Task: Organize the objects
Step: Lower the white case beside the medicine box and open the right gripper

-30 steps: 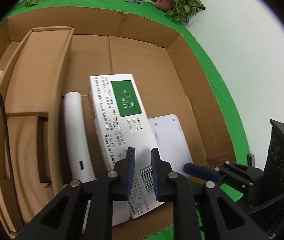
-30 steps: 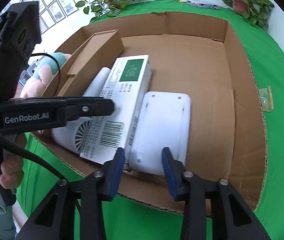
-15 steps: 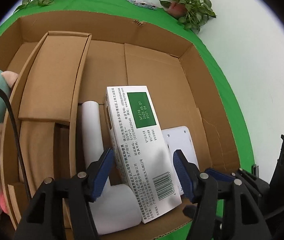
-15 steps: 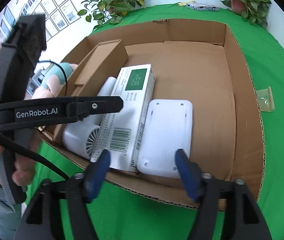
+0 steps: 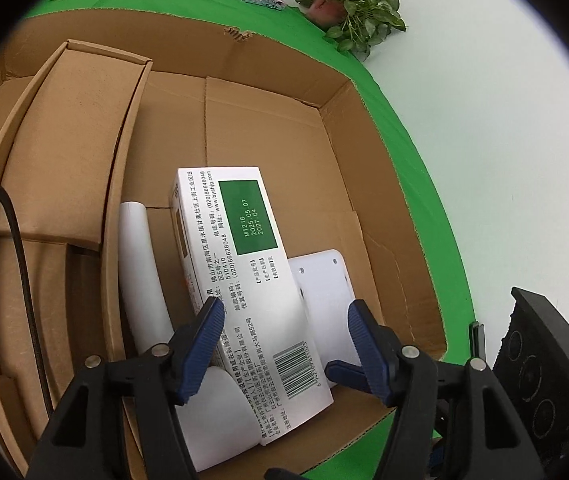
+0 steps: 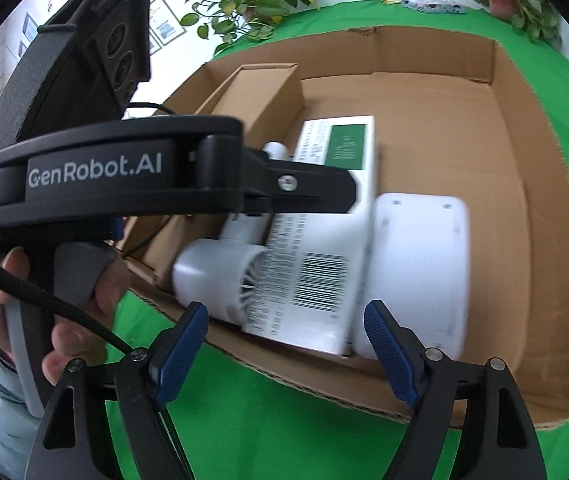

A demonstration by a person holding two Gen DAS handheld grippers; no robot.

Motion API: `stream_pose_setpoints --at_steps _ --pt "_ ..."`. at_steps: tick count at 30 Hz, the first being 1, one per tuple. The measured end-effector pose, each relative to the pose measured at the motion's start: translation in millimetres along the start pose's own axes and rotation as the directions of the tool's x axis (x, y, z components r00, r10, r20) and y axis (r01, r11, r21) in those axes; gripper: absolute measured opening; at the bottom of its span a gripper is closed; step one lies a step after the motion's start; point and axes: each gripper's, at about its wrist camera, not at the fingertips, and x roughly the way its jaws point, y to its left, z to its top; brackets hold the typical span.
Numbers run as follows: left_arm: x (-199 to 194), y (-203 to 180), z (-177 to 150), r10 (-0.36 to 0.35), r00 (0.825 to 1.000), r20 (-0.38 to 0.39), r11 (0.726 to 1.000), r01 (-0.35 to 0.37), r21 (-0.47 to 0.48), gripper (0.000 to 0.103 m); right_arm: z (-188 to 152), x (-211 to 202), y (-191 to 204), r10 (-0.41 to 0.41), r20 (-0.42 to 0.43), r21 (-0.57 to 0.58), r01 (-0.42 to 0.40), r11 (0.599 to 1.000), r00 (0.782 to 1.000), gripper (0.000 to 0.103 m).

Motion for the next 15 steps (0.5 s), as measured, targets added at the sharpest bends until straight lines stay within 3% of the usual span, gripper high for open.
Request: stream_pose_setpoints --at_steps 7,11,15 --pt "-18 5 -7 0.023 0.999 0.026 1.0 -0.023 0.018 0.063 -4 0 8 0.03 0.008 -0.013 -0.03 0.999 1.0 0.081" --pt "-51 9 -19 0.081 0.991 0.107 0.995 -0.087 0.05 0.063 -6 -3 14 0.015 0.011 -0.025 -0.015 1.0 1.0 0.08" --pt "-83 18 -31 0.172 0.969 0.176 0.982 -0.183 0.045 0.063 -11 -10 22 -0.019 0.033 -0.042 0.02 0.999 0.999 0.084"
